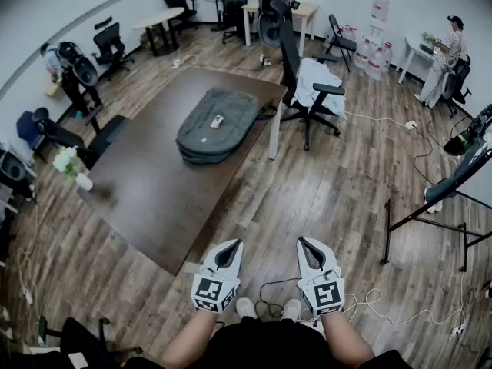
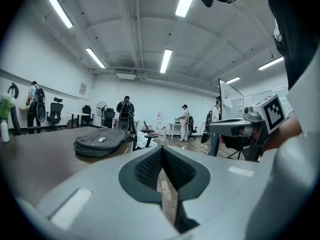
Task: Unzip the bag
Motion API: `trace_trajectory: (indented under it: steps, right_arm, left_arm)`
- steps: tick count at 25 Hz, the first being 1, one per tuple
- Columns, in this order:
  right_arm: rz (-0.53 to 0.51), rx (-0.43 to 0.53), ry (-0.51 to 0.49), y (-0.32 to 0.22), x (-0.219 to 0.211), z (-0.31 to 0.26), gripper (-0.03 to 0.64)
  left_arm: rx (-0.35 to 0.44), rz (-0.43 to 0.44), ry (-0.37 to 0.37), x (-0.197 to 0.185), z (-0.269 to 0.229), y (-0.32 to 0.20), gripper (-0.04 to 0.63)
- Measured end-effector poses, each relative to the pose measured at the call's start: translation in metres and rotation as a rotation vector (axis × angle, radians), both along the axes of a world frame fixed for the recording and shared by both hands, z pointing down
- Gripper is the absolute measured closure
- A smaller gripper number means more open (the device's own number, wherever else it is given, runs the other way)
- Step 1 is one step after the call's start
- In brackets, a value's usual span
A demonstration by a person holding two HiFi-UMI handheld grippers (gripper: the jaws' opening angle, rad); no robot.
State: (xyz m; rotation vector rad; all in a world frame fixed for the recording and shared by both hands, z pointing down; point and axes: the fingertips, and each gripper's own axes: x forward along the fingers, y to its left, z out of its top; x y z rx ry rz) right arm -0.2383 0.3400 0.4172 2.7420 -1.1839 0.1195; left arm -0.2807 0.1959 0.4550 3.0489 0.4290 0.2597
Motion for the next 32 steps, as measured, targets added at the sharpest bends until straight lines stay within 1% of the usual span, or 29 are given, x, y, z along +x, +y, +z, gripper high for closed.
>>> trace_trajectory:
  steps: [4, 11, 13, 15, 19, 24, 29, 32]
  right_arm:
    - [-0.018, 0.008, 0.008, -0.012, -0.003, 0.005, 0.615]
    - [-0.03, -0.021, 0.014, -0.036, -0.009, 0.013, 0.615]
    - [-0.03, -0.009, 0.018, -0.045, -0.01, 0.014, 0.615]
    - [-0.031, 0.003, 0.008, -0.052, -0.011, 0.016, 0.615]
    - [-0.064, -0.006, -0.016, -0.066, -0.005, 0.025, 0.615]
    - [-0.116, -0.011, -0.043, -0.083, 0.028, 0.033, 0.615]
    - [-0.213, -0.025, -0.034, -0.108, 0.074, 0.035, 0.614]
    - [-0.271, -0.028, -0.037, -0.121, 0.103, 0.037, 0.614]
  left_arm:
    - [0.007, 0.004, -0.012, -0.003, 0.004, -0.01, 0.577]
    - [0.016, 0.037, -0.033, -0.014, 0.011, -0.024, 0.577]
    - [0.026, 0.039, -0.037, -0.016, 0.013, -0.034, 0.577]
    - [0.032, 0.028, -0.046, -0.018, 0.015, -0.046, 0.578]
    - [0.033, -0.025, -0.066, -0.017, 0.02, -0.07, 0.577]
    - [0.047, -0.057, -0.091, 0.009, 0.028, -0.084, 0.577]
    - [0.062, -0.09, -0.11, 0.051, 0.03, -0.091, 0.577]
    - [0.069, -0.134, -0.121, 0.077, 0.032, -0.1, 0.577]
